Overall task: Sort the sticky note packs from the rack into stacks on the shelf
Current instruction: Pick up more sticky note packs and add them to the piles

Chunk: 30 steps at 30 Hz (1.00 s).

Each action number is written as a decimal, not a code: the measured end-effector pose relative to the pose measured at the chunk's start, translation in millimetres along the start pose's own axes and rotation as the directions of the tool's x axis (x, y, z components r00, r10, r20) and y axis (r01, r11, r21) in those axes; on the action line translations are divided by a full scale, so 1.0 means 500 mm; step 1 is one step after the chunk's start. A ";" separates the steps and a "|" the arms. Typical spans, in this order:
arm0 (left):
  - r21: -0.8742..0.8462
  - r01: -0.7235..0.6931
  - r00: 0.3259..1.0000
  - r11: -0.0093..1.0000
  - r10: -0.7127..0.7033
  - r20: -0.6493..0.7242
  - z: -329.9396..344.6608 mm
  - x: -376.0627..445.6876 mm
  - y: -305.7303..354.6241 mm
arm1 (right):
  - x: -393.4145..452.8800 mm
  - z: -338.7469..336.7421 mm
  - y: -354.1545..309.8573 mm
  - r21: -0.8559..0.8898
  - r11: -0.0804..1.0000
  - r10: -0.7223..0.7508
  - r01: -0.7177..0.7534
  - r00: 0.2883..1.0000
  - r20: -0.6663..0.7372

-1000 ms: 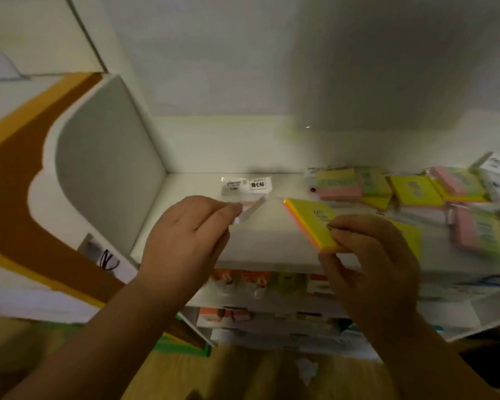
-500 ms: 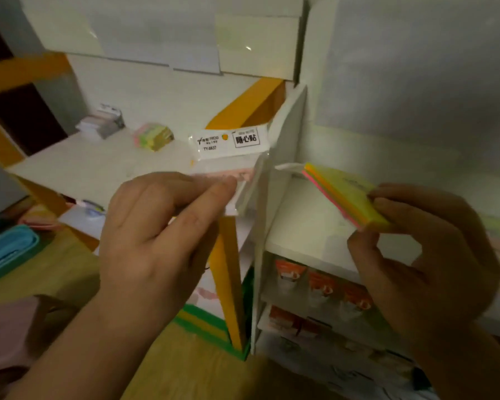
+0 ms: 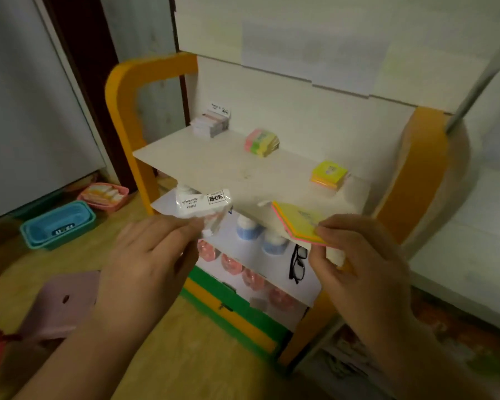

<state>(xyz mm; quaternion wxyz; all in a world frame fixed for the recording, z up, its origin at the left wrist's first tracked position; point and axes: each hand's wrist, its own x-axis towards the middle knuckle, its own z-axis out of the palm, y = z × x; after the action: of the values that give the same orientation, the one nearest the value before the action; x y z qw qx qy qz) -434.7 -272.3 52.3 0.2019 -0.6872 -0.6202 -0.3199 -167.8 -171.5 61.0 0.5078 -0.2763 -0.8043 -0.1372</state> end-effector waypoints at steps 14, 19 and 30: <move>-0.040 -0.026 0.999 0.999 0.027 0.019 0.048 0.027 -0.179 | 0.051 0.199 -0.012 -0.048 0.997 0.070 -0.063 0.985 0.155; -0.023 -0.066 0.997 0.998 0.066 0.036 0.094 0.098 -0.253 | 0.082 0.299 0.030 0.000 0.992 0.127 -0.128 0.985 0.118; -0.009 -0.165 0.985 0.986 0.165 0.041 0.216 0.298 -0.406 | 0.200 0.506 0.132 0.011 0.978 0.205 -0.208 0.971 0.120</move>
<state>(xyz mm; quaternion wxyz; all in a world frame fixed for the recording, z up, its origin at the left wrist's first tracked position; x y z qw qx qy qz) -609.7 -61.2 53.9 0.2126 -0.7435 -0.5642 -0.2894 -349.8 39.4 33.5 0.4742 -0.3600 -0.8014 -0.0575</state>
